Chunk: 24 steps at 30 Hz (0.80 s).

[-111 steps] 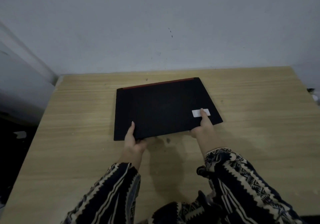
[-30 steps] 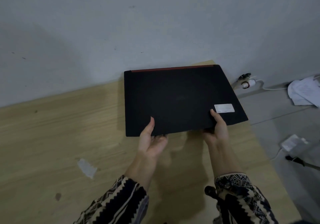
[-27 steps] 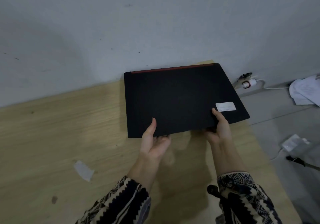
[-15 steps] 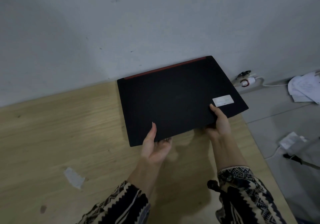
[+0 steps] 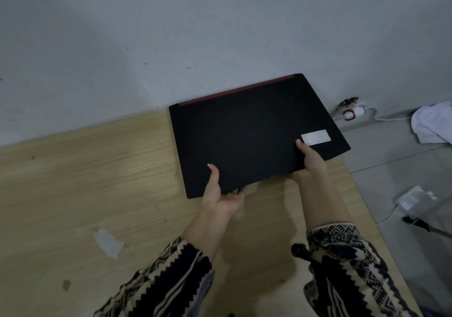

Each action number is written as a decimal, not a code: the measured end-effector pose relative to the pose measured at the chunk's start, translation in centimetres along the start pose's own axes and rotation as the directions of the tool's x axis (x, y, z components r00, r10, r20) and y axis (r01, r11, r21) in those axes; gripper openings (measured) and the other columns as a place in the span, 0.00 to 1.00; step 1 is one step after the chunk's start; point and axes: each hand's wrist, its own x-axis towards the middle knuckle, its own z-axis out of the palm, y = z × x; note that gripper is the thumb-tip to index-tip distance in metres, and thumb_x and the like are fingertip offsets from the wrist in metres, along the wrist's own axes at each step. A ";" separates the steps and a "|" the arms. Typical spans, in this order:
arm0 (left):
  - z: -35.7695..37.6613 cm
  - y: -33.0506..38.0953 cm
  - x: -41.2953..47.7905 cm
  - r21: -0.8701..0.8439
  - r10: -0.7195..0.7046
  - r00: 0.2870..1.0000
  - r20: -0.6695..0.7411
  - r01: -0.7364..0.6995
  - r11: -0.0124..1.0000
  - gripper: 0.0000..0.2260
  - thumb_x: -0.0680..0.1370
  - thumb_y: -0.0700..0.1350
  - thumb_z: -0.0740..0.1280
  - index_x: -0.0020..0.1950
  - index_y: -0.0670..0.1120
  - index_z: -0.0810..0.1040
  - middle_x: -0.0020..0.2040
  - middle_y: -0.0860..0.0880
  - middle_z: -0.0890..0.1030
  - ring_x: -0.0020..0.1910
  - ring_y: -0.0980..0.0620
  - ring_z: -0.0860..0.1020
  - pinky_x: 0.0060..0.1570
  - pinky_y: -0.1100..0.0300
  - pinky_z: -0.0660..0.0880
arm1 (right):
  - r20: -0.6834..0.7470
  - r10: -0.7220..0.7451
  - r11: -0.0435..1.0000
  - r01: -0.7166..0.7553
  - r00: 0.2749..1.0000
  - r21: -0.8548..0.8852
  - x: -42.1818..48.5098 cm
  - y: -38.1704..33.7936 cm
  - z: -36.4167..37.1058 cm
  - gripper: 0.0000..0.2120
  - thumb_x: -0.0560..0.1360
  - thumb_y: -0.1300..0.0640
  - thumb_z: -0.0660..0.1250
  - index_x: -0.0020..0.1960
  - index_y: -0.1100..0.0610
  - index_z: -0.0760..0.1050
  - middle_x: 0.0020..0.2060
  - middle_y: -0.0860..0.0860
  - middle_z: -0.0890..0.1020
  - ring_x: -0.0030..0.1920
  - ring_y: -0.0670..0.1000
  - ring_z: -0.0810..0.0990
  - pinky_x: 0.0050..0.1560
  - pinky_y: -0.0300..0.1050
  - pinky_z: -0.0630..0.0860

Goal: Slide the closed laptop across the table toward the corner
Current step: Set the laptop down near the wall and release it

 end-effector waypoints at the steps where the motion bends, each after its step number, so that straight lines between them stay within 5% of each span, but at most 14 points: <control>1: 0.1 0.0 -0.2 0.013 -0.010 1.000 -0.017 0.010 1.000 0.28 0.72 0.51 0.76 0.65 0.39 0.73 0.61 0.40 0.79 0.64 0.39 0.77 0.64 0.39 0.74 | -0.033 0.010 1.000 -0.011 0.999 -0.020 0.2 0.0 0.1 0.06 0.77 0.57 0.70 0.53 0.58 0.78 0.54 0.58 0.83 0.57 0.61 0.81 0.63 0.64 0.76; 5: 0.2 0.4 -0.3 0.132 -0.014 0.995 -0.099 0.027 0.991 0.30 0.71 0.53 0.76 0.66 0.38 0.72 0.58 0.38 0.79 0.63 0.38 0.77 0.63 0.39 0.76 | -0.189 -0.017 0.996 0.000 0.982 -0.092 0.6 0.2 0.5 0.19 0.75 0.56 0.73 0.64 0.59 0.77 0.56 0.57 0.82 0.51 0.58 0.82 0.57 0.60 0.81; 11: -0.7 -0.1 0.0 0.431 0.111 0.981 -0.161 -0.031 0.902 0.34 0.72 0.60 0.72 0.69 0.40 0.71 0.45 0.38 0.82 0.42 0.42 0.83 0.42 0.49 0.81 | -0.312 0.065 0.994 -0.088 0.948 -0.058 0.2 0.5 -0.2 0.09 0.74 0.56 0.71 0.47 0.58 0.72 0.58 0.56 0.79 0.57 0.59 0.79 0.62 0.62 0.77; 16: -1.2 -0.6 0.0 0.596 0.133 0.981 -0.143 -0.022 0.802 0.33 0.76 0.63 0.64 0.69 0.37 0.70 0.46 0.40 0.83 0.41 0.44 0.81 0.37 0.53 0.77 | -0.267 0.035 0.999 -0.034 0.963 0.008 -1.1 0.2 0.0 0.09 0.72 0.60 0.68 0.51 0.58 0.77 0.56 0.56 0.83 0.54 0.59 0.82 0.59 0.61 0.79; 21: -1.5 -0.8 -0.2 0.627 0.142 0.978 -0.156 -0.013 0.779 0.27 0.76 0.63 0.64 0.49 0.37 0.73 0.40 0.43 0.81 0.38 0.44 0.80 0.40 0.51 0.77 | -0.194 -0.050 0.998 0.054 0.980 0.014 -3.6 -1.0 1.5 0.09 0.76 0.59 0.66 0.56 0.57 0.73 0.54 0.57 0.82 0.53 0.59 0.83 0.58 0.59 0.80; 24: -1.7 -0.5 -0.6 0.616 0.089 0.982 -0.165 0.033 0.787 0.30 0.76 0.66 0.62 0.44 0.36 0.75 0.42 0.42 0.82 0.39 0.42 0.82 0.40 0.51 0.78 | -0.171 -0.064 0.998 0.067 0.983 0.015 -4.6 -1.0 1.9 0.10 0.76 0.58 0.66 0.57 0.57 0.73 0.49 0.55 0.81 0.48 0.56 0.83 0.45 0.51 0.82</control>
